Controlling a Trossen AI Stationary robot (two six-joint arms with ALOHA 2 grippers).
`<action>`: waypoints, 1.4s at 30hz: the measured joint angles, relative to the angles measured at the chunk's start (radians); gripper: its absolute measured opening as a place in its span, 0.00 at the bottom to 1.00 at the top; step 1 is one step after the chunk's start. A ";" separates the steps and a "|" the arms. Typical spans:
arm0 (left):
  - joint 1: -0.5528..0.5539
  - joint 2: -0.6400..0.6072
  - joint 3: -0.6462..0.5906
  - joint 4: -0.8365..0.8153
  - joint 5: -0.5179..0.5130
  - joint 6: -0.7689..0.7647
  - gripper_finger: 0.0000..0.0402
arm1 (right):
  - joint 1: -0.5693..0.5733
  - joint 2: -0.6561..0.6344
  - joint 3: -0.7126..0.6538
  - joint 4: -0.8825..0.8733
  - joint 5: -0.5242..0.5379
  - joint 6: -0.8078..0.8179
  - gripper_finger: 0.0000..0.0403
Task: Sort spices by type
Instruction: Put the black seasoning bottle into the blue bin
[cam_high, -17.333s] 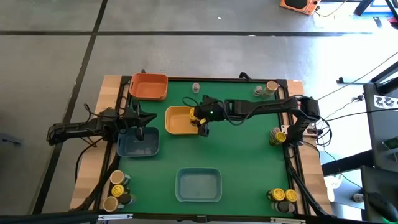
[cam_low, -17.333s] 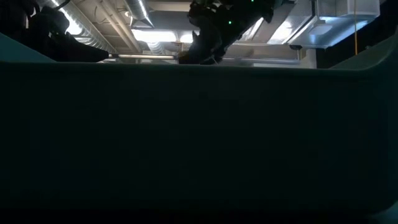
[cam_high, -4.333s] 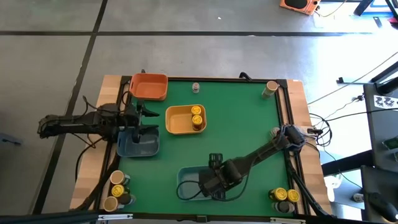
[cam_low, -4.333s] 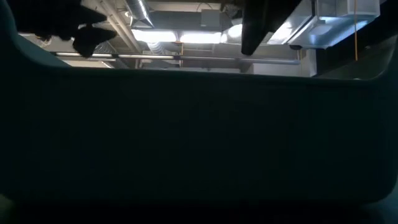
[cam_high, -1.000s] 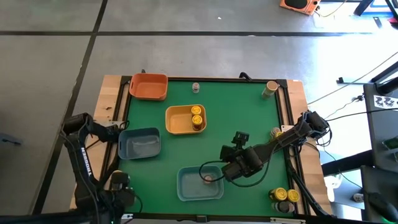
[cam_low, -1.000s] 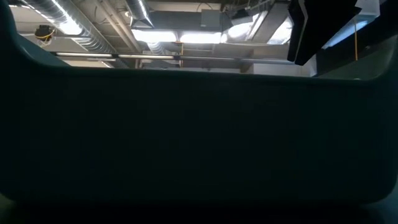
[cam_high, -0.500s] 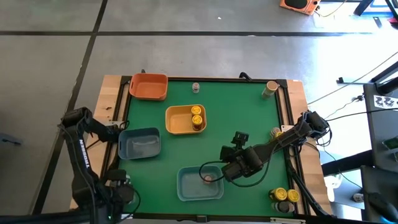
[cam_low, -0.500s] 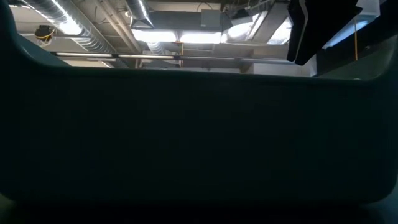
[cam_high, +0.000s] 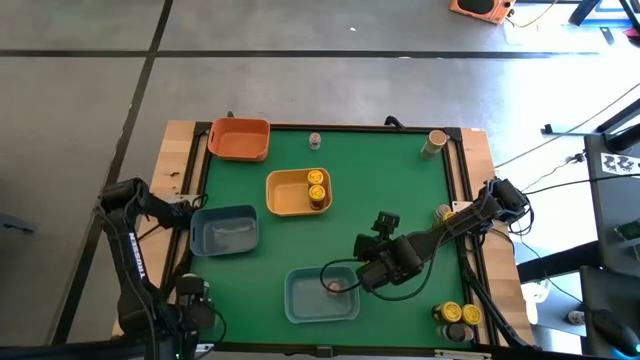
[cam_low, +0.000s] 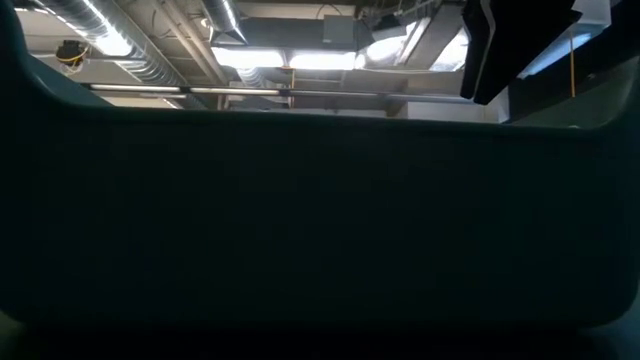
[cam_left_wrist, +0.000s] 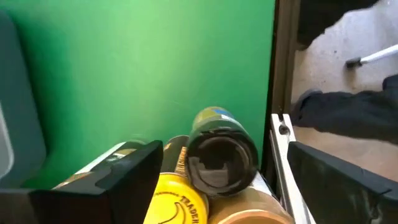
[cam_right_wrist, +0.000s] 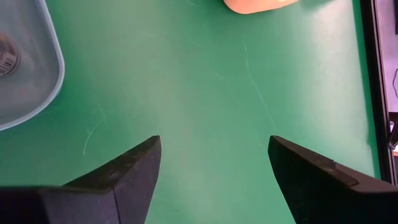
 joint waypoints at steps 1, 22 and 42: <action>-0.001 0.002 0.000 0.003 0.001 0.012 0.85 | 0.000 0.000 0.000 0.000 0.003 0.000 0.74; 0.011 0.084 0.000 0.004 0.065 0.094 0.85 | 0.000 0.000 0.000 0.019 -0.002 0.000 0.74; 0.037 0.136 0.000 0.000 0.064 0.156 0.68 | 0.000 0.000 0.000 0.019 0.000 -0.002 0.74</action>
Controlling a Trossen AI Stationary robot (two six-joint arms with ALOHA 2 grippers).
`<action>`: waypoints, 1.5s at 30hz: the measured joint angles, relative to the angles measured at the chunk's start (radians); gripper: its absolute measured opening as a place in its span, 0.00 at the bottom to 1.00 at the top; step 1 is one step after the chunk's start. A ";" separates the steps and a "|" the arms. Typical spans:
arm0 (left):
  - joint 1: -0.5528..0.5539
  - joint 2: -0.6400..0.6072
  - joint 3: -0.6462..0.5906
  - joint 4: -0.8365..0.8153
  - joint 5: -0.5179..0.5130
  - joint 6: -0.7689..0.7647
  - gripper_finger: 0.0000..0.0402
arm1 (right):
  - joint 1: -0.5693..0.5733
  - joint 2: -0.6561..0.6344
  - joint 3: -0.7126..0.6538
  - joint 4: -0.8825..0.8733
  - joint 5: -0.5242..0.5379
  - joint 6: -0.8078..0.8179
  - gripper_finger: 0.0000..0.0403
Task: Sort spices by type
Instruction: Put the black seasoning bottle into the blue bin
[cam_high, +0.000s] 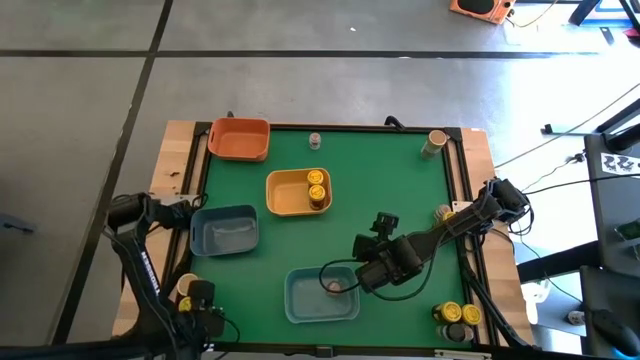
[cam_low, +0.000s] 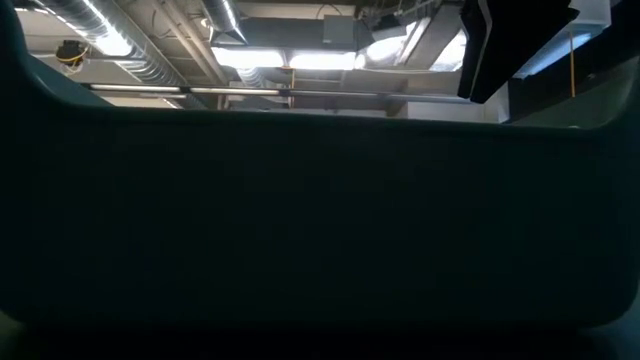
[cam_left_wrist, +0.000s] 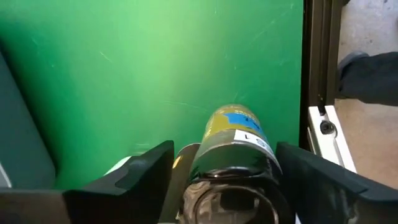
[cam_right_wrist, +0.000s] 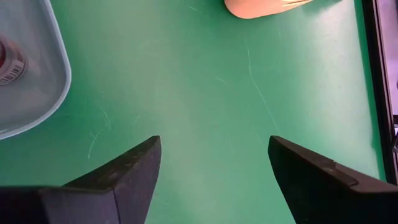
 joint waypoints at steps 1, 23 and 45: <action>0.000 0.003 0.000 0.000 0.001 0.000 0.67 | 0.000 0.000 0.000 0.000 0.000 0.000 0.74; 0.069 -0.031 0.011 -0.075 0.000 -0.077 0.52 | 0.000 0.000 0.000 0.005 -0.002 -0.001 0.74; 0.382 -0.393 -0.018 -0.398 -0.265 -0.077 0.53 | -0.002 0.000 0.000 0.062 0.138 -0.026 0.74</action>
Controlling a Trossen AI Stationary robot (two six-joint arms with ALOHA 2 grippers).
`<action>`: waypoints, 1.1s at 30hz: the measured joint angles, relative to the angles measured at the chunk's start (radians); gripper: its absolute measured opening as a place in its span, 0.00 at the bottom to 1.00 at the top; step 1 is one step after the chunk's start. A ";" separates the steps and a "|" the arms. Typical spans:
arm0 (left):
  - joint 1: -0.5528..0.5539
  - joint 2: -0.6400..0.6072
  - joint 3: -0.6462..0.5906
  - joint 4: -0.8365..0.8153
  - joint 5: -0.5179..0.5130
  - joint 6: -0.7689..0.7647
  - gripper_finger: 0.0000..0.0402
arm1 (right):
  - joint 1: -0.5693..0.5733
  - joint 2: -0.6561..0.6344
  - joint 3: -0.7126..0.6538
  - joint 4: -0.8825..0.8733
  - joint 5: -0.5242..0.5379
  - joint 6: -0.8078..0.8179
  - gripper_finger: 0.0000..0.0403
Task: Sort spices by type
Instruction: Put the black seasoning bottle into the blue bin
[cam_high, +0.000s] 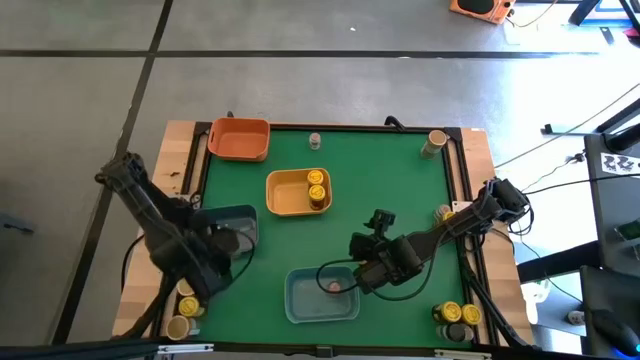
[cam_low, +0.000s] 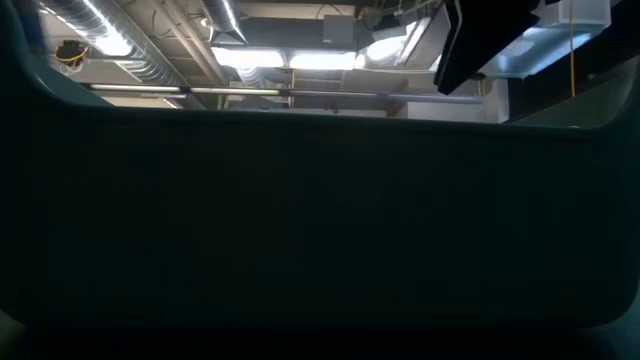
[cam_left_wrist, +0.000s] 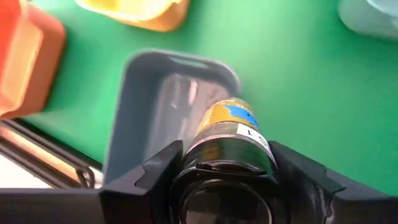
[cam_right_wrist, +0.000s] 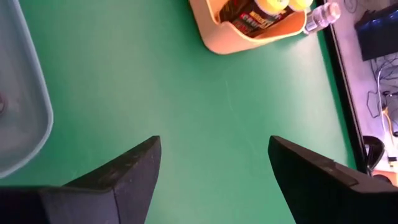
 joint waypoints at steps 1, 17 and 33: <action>0.016 -0.011 -0.010 -0.002 -0.012 0.004 0.53 | 0.000 0.000 0.000 0.008 0.005 0.002 0.74; 0.316 -0.111 -0.369 0.274 0.033 0.315 0.53 | 0.002 0.004 0.000 0.196 0.128 0.041 0.74; 0.398 -0.111 -0.492 0.444 0.053 0.452 0.53 | 0.002 0.096 -0.002 0.484 0.252 -0.056 0.74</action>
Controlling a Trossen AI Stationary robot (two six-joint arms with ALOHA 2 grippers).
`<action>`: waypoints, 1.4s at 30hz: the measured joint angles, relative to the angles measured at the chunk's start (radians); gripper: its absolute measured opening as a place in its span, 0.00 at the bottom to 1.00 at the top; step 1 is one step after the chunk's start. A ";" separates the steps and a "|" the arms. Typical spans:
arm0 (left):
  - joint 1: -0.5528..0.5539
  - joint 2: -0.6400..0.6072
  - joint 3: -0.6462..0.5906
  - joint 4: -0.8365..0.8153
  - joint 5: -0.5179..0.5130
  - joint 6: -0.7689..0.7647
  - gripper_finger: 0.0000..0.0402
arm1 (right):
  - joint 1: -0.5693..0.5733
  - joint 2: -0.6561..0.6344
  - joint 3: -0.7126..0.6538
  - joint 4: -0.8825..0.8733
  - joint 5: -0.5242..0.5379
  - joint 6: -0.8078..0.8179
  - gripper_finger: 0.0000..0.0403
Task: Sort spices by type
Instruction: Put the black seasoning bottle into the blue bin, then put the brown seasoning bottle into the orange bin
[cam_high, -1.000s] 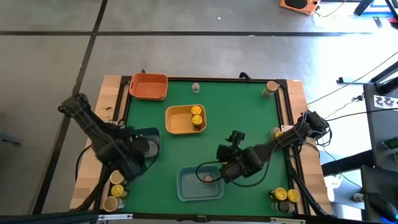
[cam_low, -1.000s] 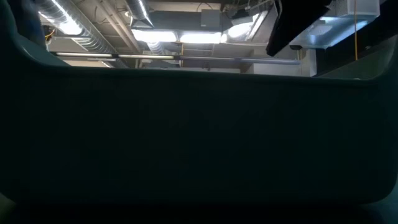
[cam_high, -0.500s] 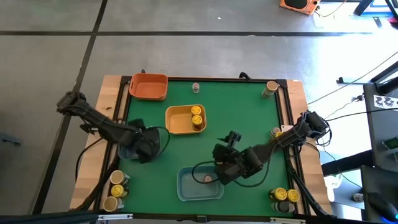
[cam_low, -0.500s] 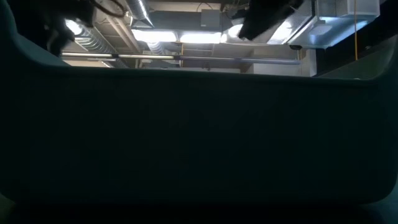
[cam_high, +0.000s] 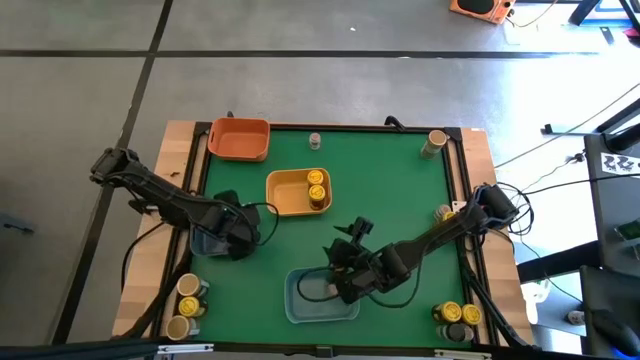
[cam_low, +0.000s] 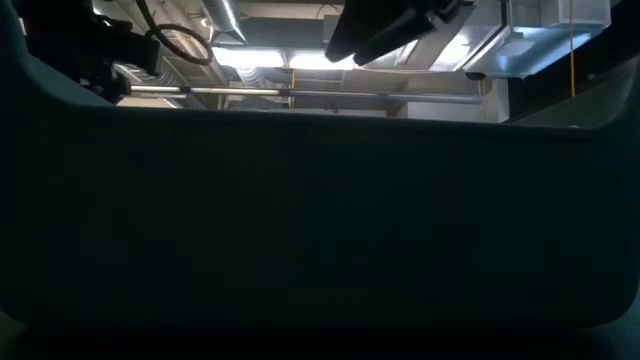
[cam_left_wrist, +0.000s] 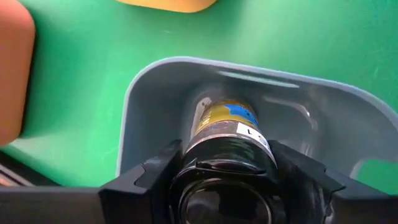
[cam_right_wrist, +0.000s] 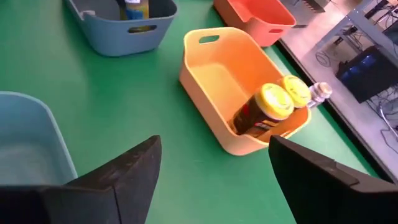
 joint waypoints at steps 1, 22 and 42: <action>0.000 0.000 -0.001 0.005 -0.001 0.000 0.53 | 0.000 0.001 0.000 0.025 -0.002 -0.020 0.74; -0.007 -0.011 0.096 -0.127 -0.007 -0.007 0.70 | 0.000 -0.001 0.000 0.150 -0.045 -0.180 0.74; -0.187 -0.201 0.199 -0.097 0.019 -0.110 0.69 | 0.000 -0.001 0.000 0.130 -0.054 -0.177 0.74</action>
